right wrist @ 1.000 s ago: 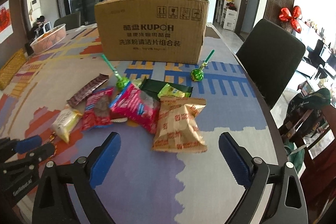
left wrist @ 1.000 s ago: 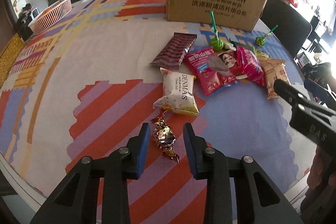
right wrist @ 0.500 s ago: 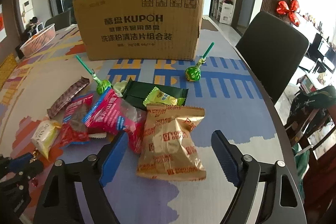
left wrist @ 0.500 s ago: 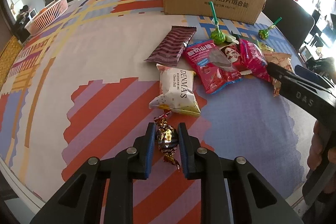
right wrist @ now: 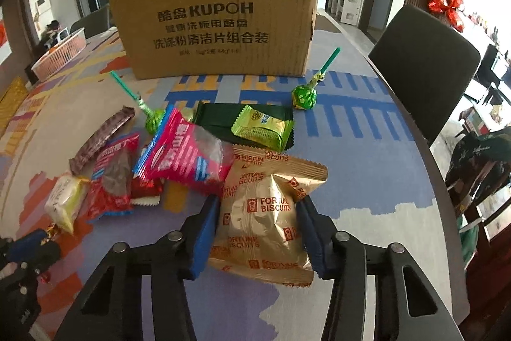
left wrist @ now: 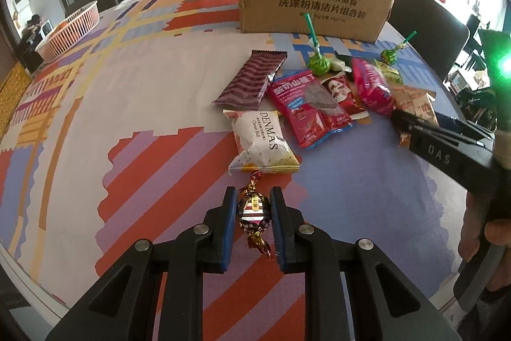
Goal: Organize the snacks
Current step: 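Carry the candy and biscuit bag over the cardboard box with both tools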
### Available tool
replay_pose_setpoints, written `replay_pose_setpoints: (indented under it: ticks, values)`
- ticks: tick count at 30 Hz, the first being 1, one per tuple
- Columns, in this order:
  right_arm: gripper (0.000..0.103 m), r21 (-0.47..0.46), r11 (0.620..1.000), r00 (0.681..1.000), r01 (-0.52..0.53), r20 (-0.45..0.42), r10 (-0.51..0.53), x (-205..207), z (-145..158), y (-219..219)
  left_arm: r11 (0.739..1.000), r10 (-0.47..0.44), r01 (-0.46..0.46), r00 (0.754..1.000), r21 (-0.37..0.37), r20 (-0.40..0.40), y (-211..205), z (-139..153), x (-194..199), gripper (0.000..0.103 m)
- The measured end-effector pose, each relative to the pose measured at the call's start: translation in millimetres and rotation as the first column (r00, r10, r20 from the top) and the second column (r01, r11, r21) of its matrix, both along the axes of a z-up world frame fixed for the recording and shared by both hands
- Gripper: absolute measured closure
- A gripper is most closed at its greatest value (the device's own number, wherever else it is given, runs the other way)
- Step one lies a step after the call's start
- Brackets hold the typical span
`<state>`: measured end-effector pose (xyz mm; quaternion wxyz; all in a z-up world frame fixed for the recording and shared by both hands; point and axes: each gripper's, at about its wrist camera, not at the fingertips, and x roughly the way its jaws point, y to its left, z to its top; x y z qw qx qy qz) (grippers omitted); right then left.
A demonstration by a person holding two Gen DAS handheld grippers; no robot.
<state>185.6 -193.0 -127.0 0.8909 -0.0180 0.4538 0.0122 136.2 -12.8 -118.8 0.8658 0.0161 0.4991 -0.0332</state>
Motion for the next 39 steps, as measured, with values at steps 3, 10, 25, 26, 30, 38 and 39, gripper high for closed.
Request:
replay_pose_setpoints:
  ticks: [3, 10, 25, 26, 30, 38, 39]
  values:
    - [0.056, 0.010, 1.000, 1.000, -0.003, -0.009, 0.004, -7.6, 2.1, -0.6, 1.000, -0.006, 0.007, 1.000, -0.010, 0.020, -0.3, 5.8, -4.4, 0.082]
    - [0.057, 0.071, 0.997, 1.000, -0.025, -0.013, 0.026, -35.8, 16.5, 0.3, 1.000, -0.019, 0.021, 0.996, -0.018, 0.089, -0.2, 25.6, -17.8, 0.082]
    - [0.057, 0.102, 0.990, 0.991, -0.098, 0.106, 0.087, -65.6, 71.9, 9.9, 0.993, -0.099, 0.113, 0.962, -0.044, 0.253, -9.1, 82.6, -19.7, 0.082]
    - [0.057, 0.103, 0.990, 0.989, -0.100, 0.118, 0.088, -65.0, 75.6, 10.5, 0.992, -0.099, 0.117, 0.961, -0.055, 0.257, -8.7, 86.4, -15.5, 0.082]
    - [0.057, 0.118, 0.986, 0.983, -0.118, 0.153, 0.099, -55.2, 88.3, 12.4, 0.990, -0.106, 0.127, 0.953, -0.057, 0.285, -10.0, 99.2, -0.2, 0.082]
    - [0.057, 0.130, 0.983, 0.971, -0.127, 0.217, 0.096, -19.0, 112.5, 11.3, 0.987, -0.131, 0.156, 0.924, -0.042, 0.360, -15.1, 132.1, 38.4, 0.082]
    - [0.057, 0.133, 0.983, 0.969, -0.130, 0.226, 0.098, -14.4, 116.3, 10.9, 0.986, -0.135, 0.161, 0.919, -0.039, 0.370, -16.3, 137.7, 43.7, 0.082]
